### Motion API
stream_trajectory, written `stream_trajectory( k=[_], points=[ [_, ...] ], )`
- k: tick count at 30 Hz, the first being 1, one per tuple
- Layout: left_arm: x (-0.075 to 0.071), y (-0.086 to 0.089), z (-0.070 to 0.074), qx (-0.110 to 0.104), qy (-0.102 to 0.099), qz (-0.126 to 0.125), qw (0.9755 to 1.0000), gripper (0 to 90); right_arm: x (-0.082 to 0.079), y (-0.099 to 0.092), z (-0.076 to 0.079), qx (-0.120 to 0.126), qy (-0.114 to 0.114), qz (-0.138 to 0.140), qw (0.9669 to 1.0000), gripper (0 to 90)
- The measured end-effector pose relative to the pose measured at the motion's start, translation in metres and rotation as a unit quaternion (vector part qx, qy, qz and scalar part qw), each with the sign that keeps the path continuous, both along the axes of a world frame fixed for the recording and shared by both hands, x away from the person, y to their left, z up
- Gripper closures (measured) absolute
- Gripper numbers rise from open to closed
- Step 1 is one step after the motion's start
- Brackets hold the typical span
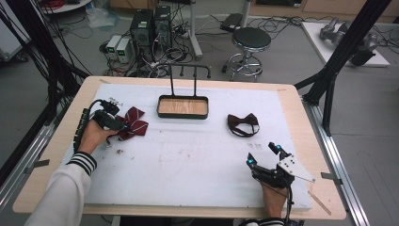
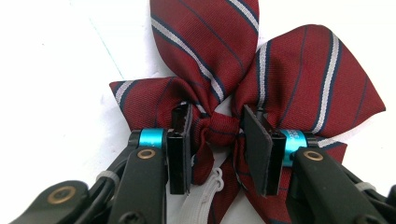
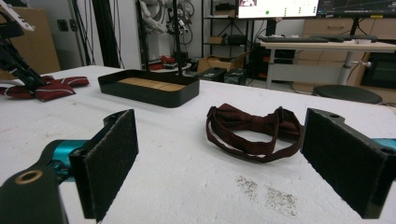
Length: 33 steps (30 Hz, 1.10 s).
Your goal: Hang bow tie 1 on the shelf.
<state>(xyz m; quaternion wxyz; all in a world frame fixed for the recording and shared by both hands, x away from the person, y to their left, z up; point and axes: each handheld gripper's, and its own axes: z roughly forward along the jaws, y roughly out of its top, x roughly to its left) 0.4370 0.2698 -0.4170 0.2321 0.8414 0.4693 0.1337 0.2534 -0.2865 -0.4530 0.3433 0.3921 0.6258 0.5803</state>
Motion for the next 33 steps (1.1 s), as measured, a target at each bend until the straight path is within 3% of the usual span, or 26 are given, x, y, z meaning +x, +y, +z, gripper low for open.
stream_trajectory(
  k=[14, 21, 30, 31, 32, 33],
  points=[
    [-0.003, 0.001, 0.0, -0.005, -0.014, 0.011, 0.9998, 65.7, 0.0, 0.0, 0.0, 0.001, -0.002, -0.001, 1.0, 10.4],
    [-0.007, 0.009, 0.007, -0.035, -0.038, 0.022, 0.9984, 66.2, 0.0, 0.0, 0.0, 0.0, -0.002, -0.001, 1.0, 10.4],
    [-0.014, 0.019, 0.022, -0.081, -0.088, 0.038, 0.9921, 66.3, 0.0, 0.0, 0.0, 0.0, -0.002, -0.001, 1.0, 10.5],
    [-0.015, 0.02, 0.025, -0.095, -0.102, 0.041, 0.9894, 66.3, 0.0, 0.0, 0.0, 0.0, -0.001, 0.0, 1.0, 10.4],
    [-0.015, 0.02, 0.025, -0.095, -0.102, 0.041, 0.9894, 66.3, 0.0, 0.0, 0.0, -0.001, -0.002, -0.001, 1.0, 10.5],
    [-0.017, 0.02, 0.029, -0.11, -0.115, 0.043, 0.9863, 66.3, 0.0, 0.0, 0.0, 0.0, -0.002, -0.001, 1.0, 10.5]
  ],
)
